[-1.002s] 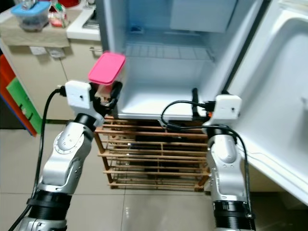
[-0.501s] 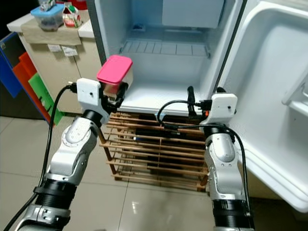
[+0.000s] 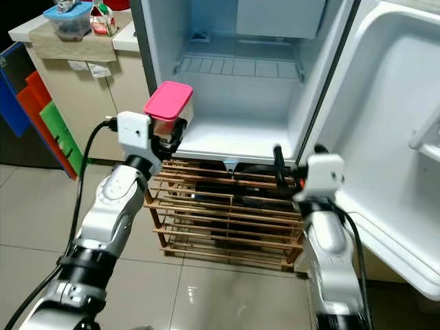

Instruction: Restocking fridge

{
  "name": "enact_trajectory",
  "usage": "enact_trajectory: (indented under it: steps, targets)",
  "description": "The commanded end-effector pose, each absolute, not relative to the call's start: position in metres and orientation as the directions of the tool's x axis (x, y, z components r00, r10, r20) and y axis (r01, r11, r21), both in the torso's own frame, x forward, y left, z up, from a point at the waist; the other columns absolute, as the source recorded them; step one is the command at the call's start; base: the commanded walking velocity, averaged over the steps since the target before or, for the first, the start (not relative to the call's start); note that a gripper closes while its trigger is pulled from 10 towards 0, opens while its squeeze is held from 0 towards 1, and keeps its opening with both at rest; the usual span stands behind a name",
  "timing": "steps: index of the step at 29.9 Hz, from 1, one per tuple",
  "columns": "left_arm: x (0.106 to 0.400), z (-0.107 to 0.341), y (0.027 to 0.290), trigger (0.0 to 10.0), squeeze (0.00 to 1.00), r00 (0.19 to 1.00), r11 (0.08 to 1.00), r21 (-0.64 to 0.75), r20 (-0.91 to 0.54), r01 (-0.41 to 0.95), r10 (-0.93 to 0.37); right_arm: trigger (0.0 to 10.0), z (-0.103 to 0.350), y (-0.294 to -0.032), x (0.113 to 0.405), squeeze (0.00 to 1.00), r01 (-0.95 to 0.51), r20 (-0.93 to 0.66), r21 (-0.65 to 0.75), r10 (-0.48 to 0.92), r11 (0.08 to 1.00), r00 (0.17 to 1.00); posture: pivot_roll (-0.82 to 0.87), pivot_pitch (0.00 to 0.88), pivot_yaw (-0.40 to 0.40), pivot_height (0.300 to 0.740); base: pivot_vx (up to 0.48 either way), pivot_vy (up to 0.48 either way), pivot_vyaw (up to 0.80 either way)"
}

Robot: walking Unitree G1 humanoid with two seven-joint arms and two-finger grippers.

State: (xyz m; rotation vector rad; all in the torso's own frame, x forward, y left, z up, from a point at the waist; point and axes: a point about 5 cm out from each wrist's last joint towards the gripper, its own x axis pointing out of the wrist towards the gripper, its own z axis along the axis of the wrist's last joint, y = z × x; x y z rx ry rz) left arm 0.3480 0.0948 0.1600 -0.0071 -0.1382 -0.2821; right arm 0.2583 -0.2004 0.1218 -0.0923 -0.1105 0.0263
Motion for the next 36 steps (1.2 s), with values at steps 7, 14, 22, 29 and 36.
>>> enact_trajectory:
  steps: [7,14,22,29,36]
  targets:
    - [0.365,0.177,0.089,10.0,0.00,0.949,0.964,0.025,0.175,0.263,-0.263,10.0,0.129,-0.204,0.248,0.00,-0.028,0.129,-0.086,0.039,0.996,0.991,-0.15,0.000,0.046,0.740,0.000,0.000,0.00]
    - [0.370,0.165,0.081,10.0,0.00,0.968,0.977,-0.009,0.139,0.213,-0.210,10.0,0.120,-0.203,0.230,0.00,-0.163,0.056,-0.117,0.171,0.980,0.984,-0.18,0.000,0.035,0.740,0.000,0.000,0.00]
    - [0.355,0.131,0.082,10.0,0.00,0.962,0.970,0.024,0.128,0.241,-0.242,10.0,0.103,-0.212,0.232,0.00,-0.042,0.053,-0.093,0.047,0.995,0.997,-0.18,0.018,0.040,0.740,0.000,0.000,0.00]
    - [0.337,0.108,0.085,10.0,0.00,0.958,0.965,-0.004,0.123,0.262,-0.260,10.0,0.081,-0.203,0.239,0.00,-0.039,0.007,-0.027,0.039,0.999,0.999,-0.16,0.027,0.054,0.740,0.000,0.000,0.00]
    - [0.336,0.095,0.085,10.0,0.00,0.961,0.965,0.041,0.088,0.259,-0.262,10.0,0.064,-0.202,0.231,0.00,-0.093,-0.034,-0.078,0.091,0.993,0.995,-0.17,0.029,0.052,0.740,0.000,0.000,0.00]
